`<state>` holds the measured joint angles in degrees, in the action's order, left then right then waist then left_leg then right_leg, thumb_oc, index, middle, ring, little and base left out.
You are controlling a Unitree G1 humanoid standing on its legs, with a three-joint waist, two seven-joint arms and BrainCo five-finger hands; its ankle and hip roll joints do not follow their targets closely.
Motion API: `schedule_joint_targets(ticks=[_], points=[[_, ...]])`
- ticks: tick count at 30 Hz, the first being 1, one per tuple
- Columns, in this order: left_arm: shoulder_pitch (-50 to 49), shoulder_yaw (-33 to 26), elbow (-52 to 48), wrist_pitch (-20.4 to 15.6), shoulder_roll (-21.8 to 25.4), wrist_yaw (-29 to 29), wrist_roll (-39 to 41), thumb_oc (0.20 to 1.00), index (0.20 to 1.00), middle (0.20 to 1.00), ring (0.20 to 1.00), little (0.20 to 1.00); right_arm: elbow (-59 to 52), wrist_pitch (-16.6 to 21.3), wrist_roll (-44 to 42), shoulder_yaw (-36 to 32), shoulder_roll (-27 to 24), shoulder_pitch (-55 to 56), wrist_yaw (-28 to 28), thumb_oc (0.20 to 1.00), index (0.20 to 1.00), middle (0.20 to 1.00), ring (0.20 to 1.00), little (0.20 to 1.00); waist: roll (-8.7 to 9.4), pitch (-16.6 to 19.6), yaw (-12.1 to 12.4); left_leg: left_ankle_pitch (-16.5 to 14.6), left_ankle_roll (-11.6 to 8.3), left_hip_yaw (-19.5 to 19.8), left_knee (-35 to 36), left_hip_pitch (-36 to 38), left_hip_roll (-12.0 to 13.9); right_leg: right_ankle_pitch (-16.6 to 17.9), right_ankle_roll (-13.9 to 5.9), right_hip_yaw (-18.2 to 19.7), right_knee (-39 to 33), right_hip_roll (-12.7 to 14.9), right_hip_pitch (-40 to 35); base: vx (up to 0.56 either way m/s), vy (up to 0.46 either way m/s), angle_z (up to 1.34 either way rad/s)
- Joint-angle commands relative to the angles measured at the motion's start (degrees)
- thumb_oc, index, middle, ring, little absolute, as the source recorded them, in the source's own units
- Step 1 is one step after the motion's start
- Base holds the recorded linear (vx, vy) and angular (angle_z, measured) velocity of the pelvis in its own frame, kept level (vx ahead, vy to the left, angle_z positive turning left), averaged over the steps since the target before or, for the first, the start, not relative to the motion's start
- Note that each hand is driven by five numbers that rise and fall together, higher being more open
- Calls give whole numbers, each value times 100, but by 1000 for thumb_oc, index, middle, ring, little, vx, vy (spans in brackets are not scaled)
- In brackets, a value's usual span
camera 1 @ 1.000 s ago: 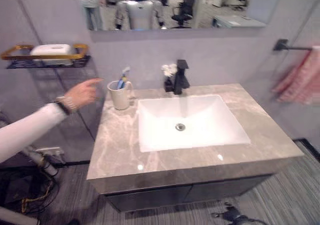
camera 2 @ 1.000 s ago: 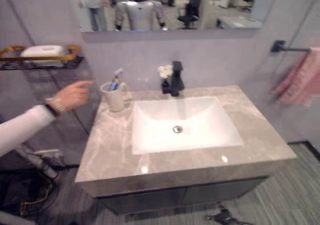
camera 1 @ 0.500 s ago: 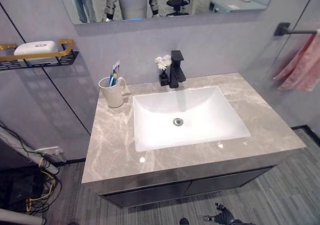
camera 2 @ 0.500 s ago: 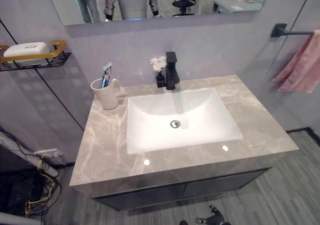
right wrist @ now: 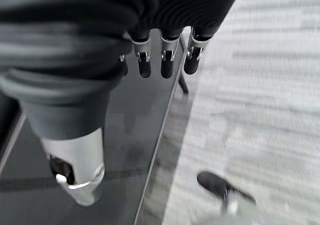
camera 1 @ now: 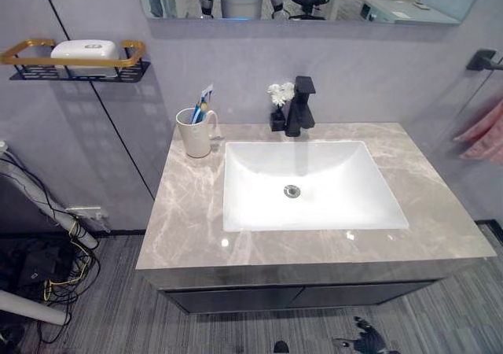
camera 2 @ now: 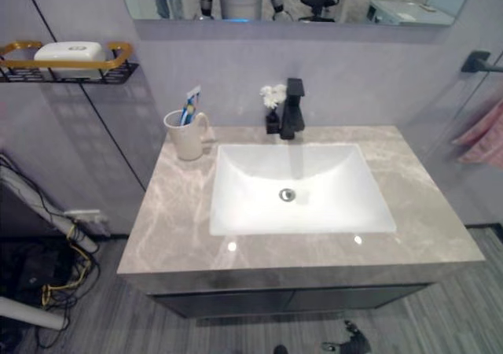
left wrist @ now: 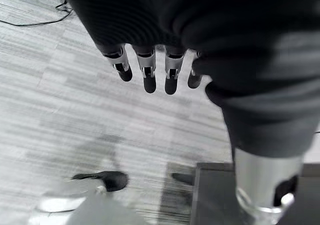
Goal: Put brush and paste in cup on sink, flatten towel.
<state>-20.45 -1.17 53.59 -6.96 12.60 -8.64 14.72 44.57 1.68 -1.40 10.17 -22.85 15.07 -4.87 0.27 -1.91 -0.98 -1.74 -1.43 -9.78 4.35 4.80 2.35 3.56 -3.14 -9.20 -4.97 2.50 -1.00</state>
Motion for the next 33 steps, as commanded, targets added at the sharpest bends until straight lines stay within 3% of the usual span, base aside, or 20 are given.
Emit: schedule_joint_targets(ticks=[1,10,21,22,23,27,33], points=[[82,-93,-406,-376,281,70,-52,1000,1000,1000,1000,1000,359,239,-85,109,115,-347,16,1000,1000,1000,1000,1000,172,64,15,259,49,280,65,-265,-303,-65,-170,19,300,140,75,5,34,27],[-199,-868,-2603,-660,461,-104,469,1000,1000,1000,1000,1000,1038,193,141,126,297,-568,-37,1000,1000,1000,1000,1000,160,58,102,193,104,338,65,-251,-364,-57,-197,-31,295,205,61,8,36,6],[-166,-1193,-4538,-872,687,-224,507,1000,1000,1000,1000,1000,2050,122,162,131,511,-948,-172,1000,1000,1000,1000,1000,186,55,212,105,181,347,65,-188,-440,-34,-256,-34,350,293,30,8,45,-1],[-132,-1212,-4683,-901,714,-237,506,934,934,934,934,934,2149,109,166,127,515,-987,-181,1000,1000,1000,1000,1000,192,51,229,98,191,355,65,-188,-450,-32,-266,-38,356,310,27,4,44,0],[-89,-1241,-4879,-936,768,-238,498,592,592,592,592,592,2252,97,175,116,520,-1012,-171,1000,1000,1000,1000,1000,192,53,250,92,200,367,65,-191,-460,-31,-275,-60,367,328,26,7,71,1],[72,-1262,-5405,-1005,1002,-232,394,200,200,200,200,200,2494,76,201,117,537,-1153,-174,1000,1000,1000,1000,1000,188,6,288,76,272,428,65,-194,-522,-54,-320,-93,613,417,110,-5,81,2],[289,-1124,-5738,-1061,1371,-64,304,200,200,200,200,200,2626,65,81,-25,509,-1294,-161,1000,1000,1000,1000,1000,154,-161,290,10,438,538,-28,-185,-677,-126,-403,-32,1372,629,444,-16,137,6]])
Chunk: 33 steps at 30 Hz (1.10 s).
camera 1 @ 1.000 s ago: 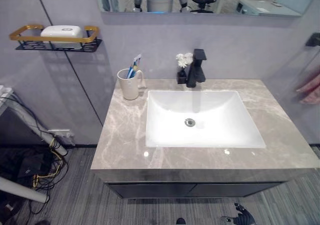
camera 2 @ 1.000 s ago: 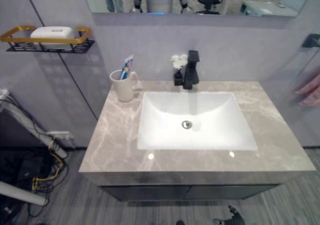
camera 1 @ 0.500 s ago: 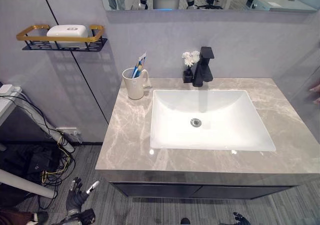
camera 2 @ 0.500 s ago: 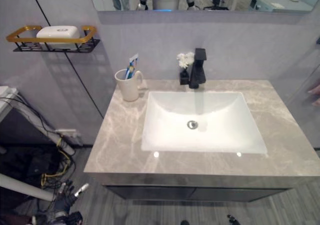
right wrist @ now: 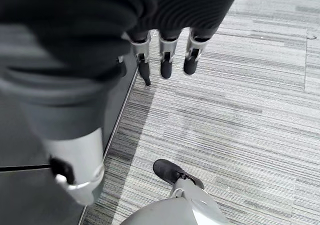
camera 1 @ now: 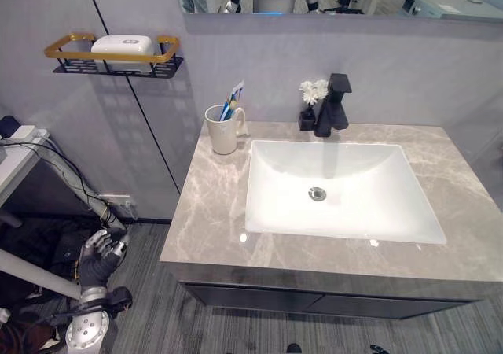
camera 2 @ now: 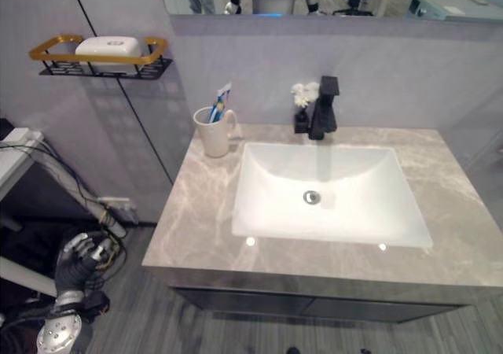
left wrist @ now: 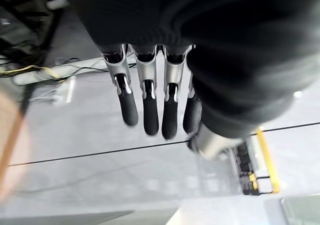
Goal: Put brush and paste in cup on sink, flatten towel.
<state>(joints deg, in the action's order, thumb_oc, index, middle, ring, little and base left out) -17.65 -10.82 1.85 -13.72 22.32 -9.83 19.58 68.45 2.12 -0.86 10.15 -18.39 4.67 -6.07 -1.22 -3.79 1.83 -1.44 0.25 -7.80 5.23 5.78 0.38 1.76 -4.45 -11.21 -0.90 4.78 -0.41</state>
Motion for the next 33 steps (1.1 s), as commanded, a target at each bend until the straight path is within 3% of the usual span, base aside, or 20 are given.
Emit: schedule_joint_targets(ticks=[1,7,10,12,14,15,17,18,22,24,33], points=[[84,-103,-587,-391,464,82,-192,200,200,200,200,200,259,14,18,-38,70,-271,-41,1000,1000,1000,1000,1000,303,-8,-4,-41,303,364,-151,-268,-529,88,-295,181,1132,468,445,-11,115,12],[374,105,-785,-392,749,190,-279,200,200,200,200,200,339,-4,69,4,119,-203,-24,1000,1000,1000,1000,1000,316,-191,-167,-88,475,601,-212,-83,-673,517,-288,522,2236,563,878,4,143,22],[413,126,-849,-381,792,230,-322,200,200,200,200,200,373,-3,51,-1,135,-182,-17,1000,1000,1000,1000,1000,287,-222,-195,-103,497,623,-226,-57,-690,444,-267,666,2446,459,1032,5,95,19],[503,186,-957,-419,869,298,-332,200,200,200,200,200,479,7,43,1,114,-169,-15,1000,1000,1000,1000,1000,245,-192,-274,-103,490,678,-131,41,-702,201,-174,836,2136,140,1259,57,56,14],[504,186,-956,-419,869,299,-330,200,200,200,200,200,482,9,43,1,114,-171,-15,1000,1000,1000,1000,1000,237,-193,-270,-101,488,676,-119,50,-692,210,-171,834,2118,129,1248,35,12,15],[475,170,-1069,-441,899,334,-289,200,200,200,200,200,531,-22,135,23,97,-182,-35,1000,1000,1000,1000,1000,245,-220,-260,-119,465,630,-78,74,-716,423,-246,682,1630,296,1394,49,-25,13],[476,182,-1093,-444,879,349,-230,200,200,200,200,200,546,-34,177,17,97,-189,-38,1000,1000,1000,1000,1000,227,-236,-310,-140,448,671,-76,87,-721,643,-310,717,1320,305,1475,67,-28,3],[510,196,-1056,-448,841,350,-159,200,200,200,200,200,557,-47,194,9,101,-204,-40,1000,1000,1000,1000,1000,262,-310,-381,-197,427,719,-114,141,-747,943,-419,941,1015,308,1572,95,-28,18],[492,295,-1130,-424,845,455,-201,200,200,200,200,200,569,-79,296,71,127,-231,-40,1000,1000,1000,1000,1000,346,-292,-349,-353,398,637,-153,252,-798,1210,-505,711,549,475,1419,104,-47,11],[378,346,-1294,-411,912,724,27,200,200,200,200,200,599,-96,319,58,96,-263,17,1000,1000,1000,1000,1000,338,-124,-334,-390,379,596,-101,291,-784,1341,-528,791,337,434,1261,178,-92,5],[264,415,-1462,-218,981,1125,922,200,200,200,200,200,509,-101,451,88,-26,-229,84,1000,1000,1000,1000,1000,124,88,-370,-456,247,450,-68,311,-629,1098,-427,805,-80,245,981,103,-77,-12]])
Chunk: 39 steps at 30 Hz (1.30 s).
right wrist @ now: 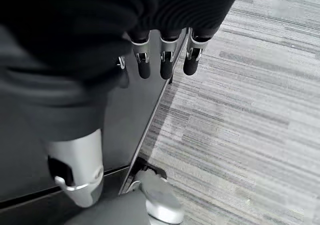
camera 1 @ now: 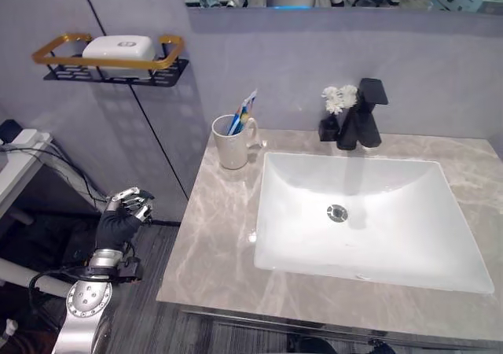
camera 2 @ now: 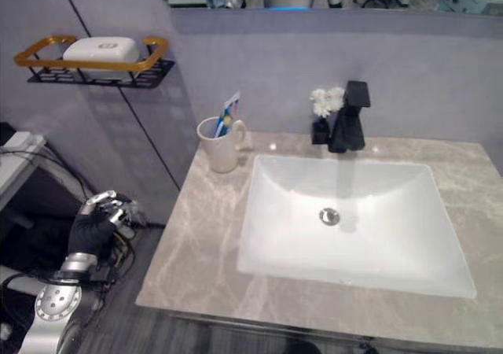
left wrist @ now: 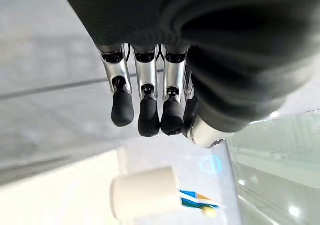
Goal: Put brush and paste in cup on sink, flatten towel.
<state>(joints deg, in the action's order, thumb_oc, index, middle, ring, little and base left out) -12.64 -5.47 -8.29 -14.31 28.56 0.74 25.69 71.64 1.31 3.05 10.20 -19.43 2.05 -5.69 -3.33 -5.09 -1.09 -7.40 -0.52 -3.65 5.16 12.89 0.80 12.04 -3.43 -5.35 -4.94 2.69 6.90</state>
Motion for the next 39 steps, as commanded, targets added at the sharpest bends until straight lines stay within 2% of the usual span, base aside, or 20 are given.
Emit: schedule_joint_targets(ticks=[1,11,18,30,39], points=[[-217,-107,-432,-146,361,79,343,200,200,200,200,200,184,-22,57,78,62,32,46,1000,1000,1000,1000,1000,299,228,-88,148,305,9,-54,-411,-651,56,-523,236,299,435,252,65,-70,-1],[13,84,-108,49,346,93,656,200,200,200,200,200,295,-108,176,66,-98,138,66,1000,1000,1000,1000,1000,-123,259,-284,287,106,-320,-16,-884,-510,56,-473,497,-6,300,581,7,-36,-16],[430,331,270,96,328,17,625,200,200,200,200,200,314,-137,212,99,-253,53,32,1000,1000,1000,1000,1000,-302,245,-372,395,7,-422,-16,-1264,-450,35,-441,585,-6,253,887,1,-33,-12],[999,363,694,176,62,-531,336,200,200,200,200,200,55,-85,-124,49,-408,-236,-161,1000,1000,1000,1000,1000,-487,283,-323,516,-66,-415,-16,-1687,-395,-5,-395,571,-6,258,1204,13,-10,0],[1387,348,1065,224,-25,-844,559,200,200,200,200,200,-134,-108,-93,201,-399,-308,-186,1000,1000,1000,1000,1000,-490,292,-361,567,-112,-385,-16,-1855,-365,-45,-360,521,-6,246,1298,6,-3,0]])
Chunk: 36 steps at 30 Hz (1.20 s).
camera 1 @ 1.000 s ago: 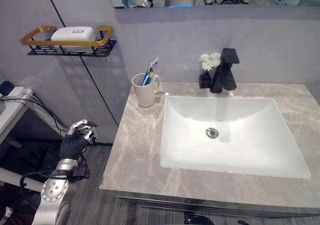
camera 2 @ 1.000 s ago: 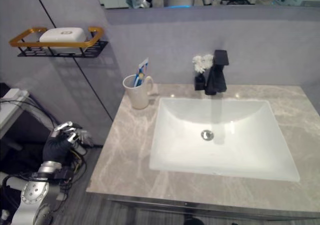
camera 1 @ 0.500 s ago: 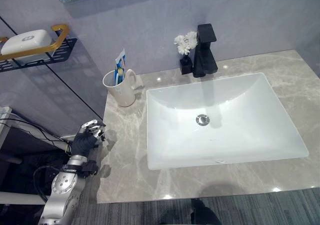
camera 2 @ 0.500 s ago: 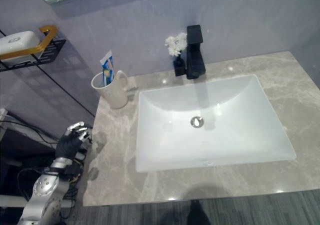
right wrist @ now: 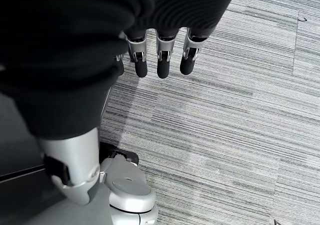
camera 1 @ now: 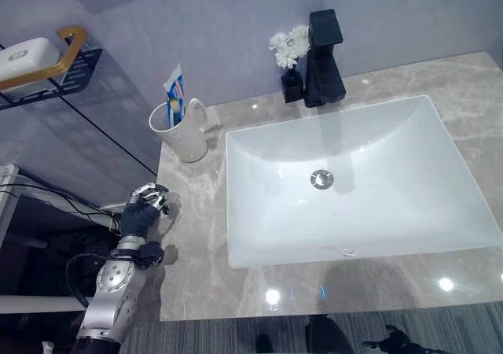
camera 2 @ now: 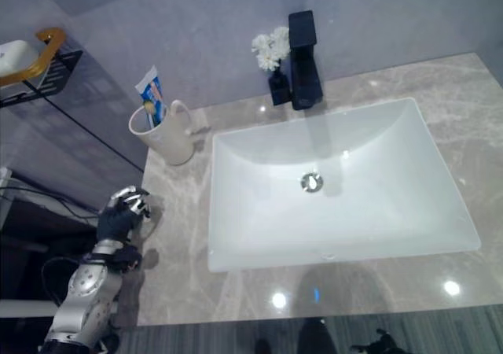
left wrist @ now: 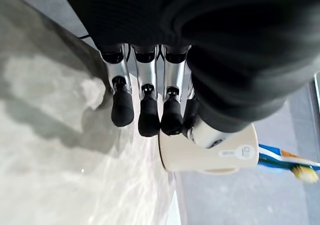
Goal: Put brush and paste in cup on sink, flatten towel.
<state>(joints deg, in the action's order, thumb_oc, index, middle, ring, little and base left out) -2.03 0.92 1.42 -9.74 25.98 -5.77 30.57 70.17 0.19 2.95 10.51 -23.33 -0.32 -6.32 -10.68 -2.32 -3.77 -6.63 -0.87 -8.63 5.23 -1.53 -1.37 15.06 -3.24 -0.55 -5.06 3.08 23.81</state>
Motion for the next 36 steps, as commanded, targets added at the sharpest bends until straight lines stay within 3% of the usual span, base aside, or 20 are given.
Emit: schedule_joint_targets(ticks=[1,15,36], points=[[402,-283,107,-229,259,-213,42,200,200,200,200,200,-3,6,-87,187,-13,-67,-118,1000,1000,1000,1000,1000,256,18,-105,493,-85,113,-23,-435,-141,-347,-378,32,6,205,-379,0,0,0],[1432,-65,590,-255,424,-565,-51,200,200,200,200,200,-101,-32,-29,438,34,-76,-103,1000,1000,1000,1000,1000,359,-28,-259,520,-140,60,-23,-643,-85,-345,-347,80,6,167,-152,0,0,0],[2176,322,926,-218,419,-772,-123,200,200,200,200,200,-315,9,-83,640,107,-142,-130,1000,1000,1000,1000,1000,498,-97,-399,520,-204,-15,-23,-747,18,-380,-303,114,6,69,-18,1,-1,0]])
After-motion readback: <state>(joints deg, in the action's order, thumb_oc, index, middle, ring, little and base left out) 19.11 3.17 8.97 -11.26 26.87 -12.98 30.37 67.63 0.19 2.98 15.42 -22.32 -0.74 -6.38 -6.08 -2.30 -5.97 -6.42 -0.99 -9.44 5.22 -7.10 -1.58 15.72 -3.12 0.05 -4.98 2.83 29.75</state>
